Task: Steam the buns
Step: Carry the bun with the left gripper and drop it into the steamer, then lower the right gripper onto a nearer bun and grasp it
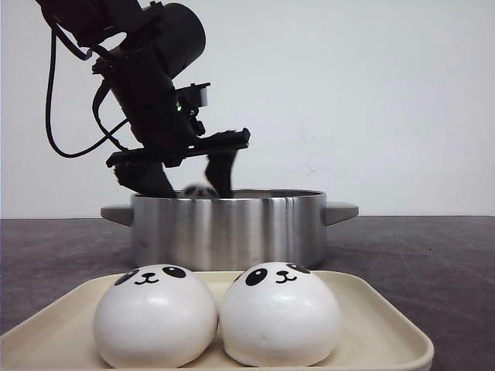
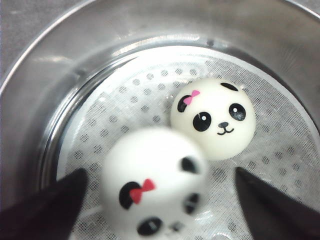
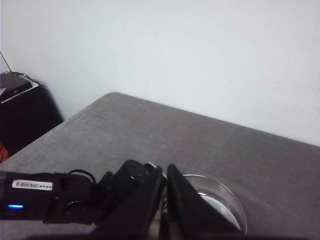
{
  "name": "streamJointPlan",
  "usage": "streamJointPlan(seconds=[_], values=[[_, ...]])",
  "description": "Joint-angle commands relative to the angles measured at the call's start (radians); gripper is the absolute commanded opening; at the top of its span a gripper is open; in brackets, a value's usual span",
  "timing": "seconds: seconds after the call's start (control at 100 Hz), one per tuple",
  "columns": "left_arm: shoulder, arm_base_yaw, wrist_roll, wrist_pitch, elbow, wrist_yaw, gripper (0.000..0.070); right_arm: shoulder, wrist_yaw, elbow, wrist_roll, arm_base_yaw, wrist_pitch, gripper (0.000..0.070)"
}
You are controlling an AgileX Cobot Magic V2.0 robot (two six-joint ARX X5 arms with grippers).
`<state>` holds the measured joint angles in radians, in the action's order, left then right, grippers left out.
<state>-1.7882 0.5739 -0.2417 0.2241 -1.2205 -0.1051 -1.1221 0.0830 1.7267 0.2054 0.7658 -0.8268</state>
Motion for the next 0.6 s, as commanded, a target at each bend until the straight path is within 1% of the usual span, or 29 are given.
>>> streamJointPlan(seconds=[0.0,0.09,0.2,0.26,0.32,0.37,0.45,0.59], values=[[-0.004,0.007,0.013,0.013,-0.041,-0.002,0.0641,-0.016,0.005,0.014,-0.016,0.01,-0.006,0.0007],[0.02,0.001,0.012,0.064,-0.076,-0.004,0.0637,-0.031,0.024,0.013,-0.031,0.009,-0.045,0.0007],[0.091,0.0,0.011,0.098,-0.094,-0.004,0.063,-0.067,0.061,0.008,-0.03,0.009,-0.144,0.0007],[0.146,0.0,0.0,0.112,-0.094,-0.004,0.063,-0.086,0.056,-0.01,-0.024,0.009,-0.194,0.0007],[0.209,0.001,-0.014,0.133,-0.094,-0.004,0.0628,-0.1,0.044,-0.051,-0.011,0.011,-0.214,0.0007],[0.262,0.003,-0.023,0.155,-0.094,-0.004,0.0625,-0.1,0.04,-0.107,0.014,0.018,-0.211,0.0007],[0.347,0.008,-0.04,0.196,-0.094,-0.004,0.0625,-0.1,0.028,-0.228,0.08,0.05,-0.187,0.0007],[0.488,0.011,-0.04,0.264,-0.094,-0.003,0.0626,-0.1,0.0,-0.472,0.196,0.11,-0.116,0.0007]])
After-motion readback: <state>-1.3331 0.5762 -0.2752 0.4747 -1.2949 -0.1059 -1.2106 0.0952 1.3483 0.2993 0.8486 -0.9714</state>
